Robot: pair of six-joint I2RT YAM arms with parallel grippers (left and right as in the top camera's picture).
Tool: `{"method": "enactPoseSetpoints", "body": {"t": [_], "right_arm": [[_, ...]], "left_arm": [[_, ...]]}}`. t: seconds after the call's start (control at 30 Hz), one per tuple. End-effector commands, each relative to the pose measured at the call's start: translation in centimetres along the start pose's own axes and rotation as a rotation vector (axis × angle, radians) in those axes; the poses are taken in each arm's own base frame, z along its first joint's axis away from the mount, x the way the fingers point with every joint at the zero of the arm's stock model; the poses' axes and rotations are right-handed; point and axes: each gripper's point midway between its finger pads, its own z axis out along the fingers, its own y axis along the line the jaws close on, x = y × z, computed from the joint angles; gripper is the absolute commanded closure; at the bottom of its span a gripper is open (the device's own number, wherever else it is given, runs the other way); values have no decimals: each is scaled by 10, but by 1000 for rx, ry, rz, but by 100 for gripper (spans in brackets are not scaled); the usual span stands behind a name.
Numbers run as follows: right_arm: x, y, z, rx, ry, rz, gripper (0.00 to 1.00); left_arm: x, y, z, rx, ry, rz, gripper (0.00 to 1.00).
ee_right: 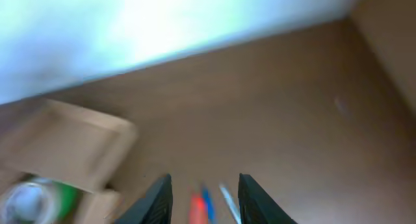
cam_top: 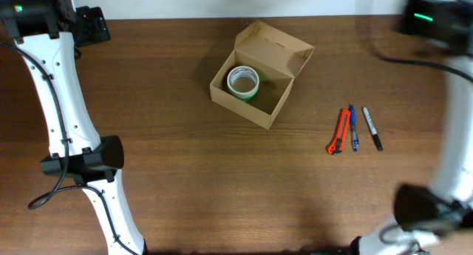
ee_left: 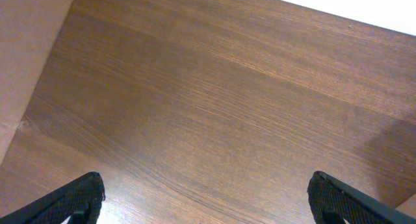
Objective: Pack container
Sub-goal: 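Grasp the red box cutter with the right gripper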
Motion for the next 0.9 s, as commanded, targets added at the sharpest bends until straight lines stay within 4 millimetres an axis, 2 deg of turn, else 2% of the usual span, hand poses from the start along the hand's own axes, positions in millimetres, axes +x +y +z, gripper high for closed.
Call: {"method": "enactPoseSetpoints", "body": {"t": [0.0, 0.1, 0.17, 0.3, 0.43, 0.6, 0.87], "right_arm": [[64, -13, 35, -89, 198, 126, 64], [115, -15, 51, -81, 348, 146, 58], [164, 2, 69, -90, 504, 114, 55], [213, 31, 97, -107, 605, 85, 53], [243, 34, 127, -84, 624, 103, 50], [275, 27, 150, -48, 708, 102, 50], [303, 20, 178, -6, 792, 95, 49]], "left_arm": [[-1, 3, -8, 7, -13, 2, 0], [-1, 3, -8, 7, -13, 2, 0], [-1, 3, -8, 7, -13, 2, 0], [-1, 3, -8, 7, -13, 2, 0], [-1, 3, -8, 7, -13, 2, 0], [-1, 3, -8, 7, -13, 2, 0], [-1, 3, -8, 7, -13, 2, 0]]}}
